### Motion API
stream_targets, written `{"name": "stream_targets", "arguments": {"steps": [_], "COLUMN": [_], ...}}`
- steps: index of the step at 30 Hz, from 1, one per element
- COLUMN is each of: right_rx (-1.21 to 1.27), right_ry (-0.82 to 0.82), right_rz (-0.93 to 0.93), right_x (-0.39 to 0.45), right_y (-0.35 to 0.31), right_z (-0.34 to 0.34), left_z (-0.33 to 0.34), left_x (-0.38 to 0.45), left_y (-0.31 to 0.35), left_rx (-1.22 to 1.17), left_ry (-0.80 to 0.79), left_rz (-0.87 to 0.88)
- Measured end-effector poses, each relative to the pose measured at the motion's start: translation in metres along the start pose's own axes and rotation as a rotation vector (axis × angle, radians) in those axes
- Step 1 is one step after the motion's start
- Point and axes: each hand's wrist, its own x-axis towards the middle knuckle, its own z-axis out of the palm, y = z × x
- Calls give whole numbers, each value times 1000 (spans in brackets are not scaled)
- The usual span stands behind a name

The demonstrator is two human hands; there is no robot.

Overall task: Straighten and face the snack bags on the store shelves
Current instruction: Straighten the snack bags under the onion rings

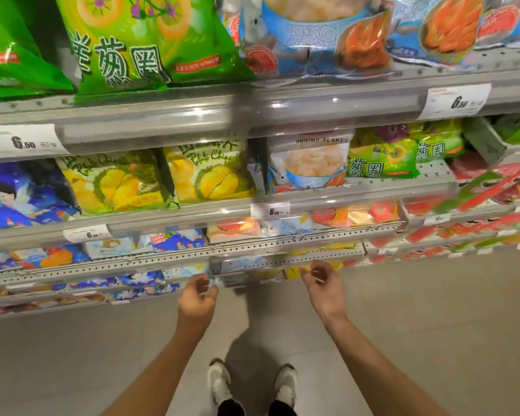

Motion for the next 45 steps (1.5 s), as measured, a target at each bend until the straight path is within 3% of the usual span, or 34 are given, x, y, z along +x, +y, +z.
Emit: {"name": "stream_targets", "arguments": {"steps": [7, 17, 19, 21, 25, 30, 41, 45], "right_rx": [-53, -234, -312, -367, -352, -269, -257, -95], "right_ry": [31, 50, 0, -47, -118, -129, 34, 74], "right_rz": [-93, -466, -439, -330, -155, -119, -243, -242], "right_x": [64, 159, 171, 182, 195, 194, 156, 141], "right_y": [2, 0, -4, -8, -11, -13, -27, -20], "right_z": [23, 58, 64, 69, 71, 74, 62, 35], "left_z": [25, 70, 76, 80, 73, 66, 67, 72], "left_x": [44, 152, 170, 186, 201, 196, 191, 182], "left_y": [27, 43, 43, 44, 43, 43, 33, 33], "left_rx": [29, 4, -119, -241, -175, -52, -269, -272], "left_ry": [-9, 128, 109, 35, -97, -125, -27, 18], "left_rz": [168, 488, 443, 245, -88, -79, -81, -59]}}
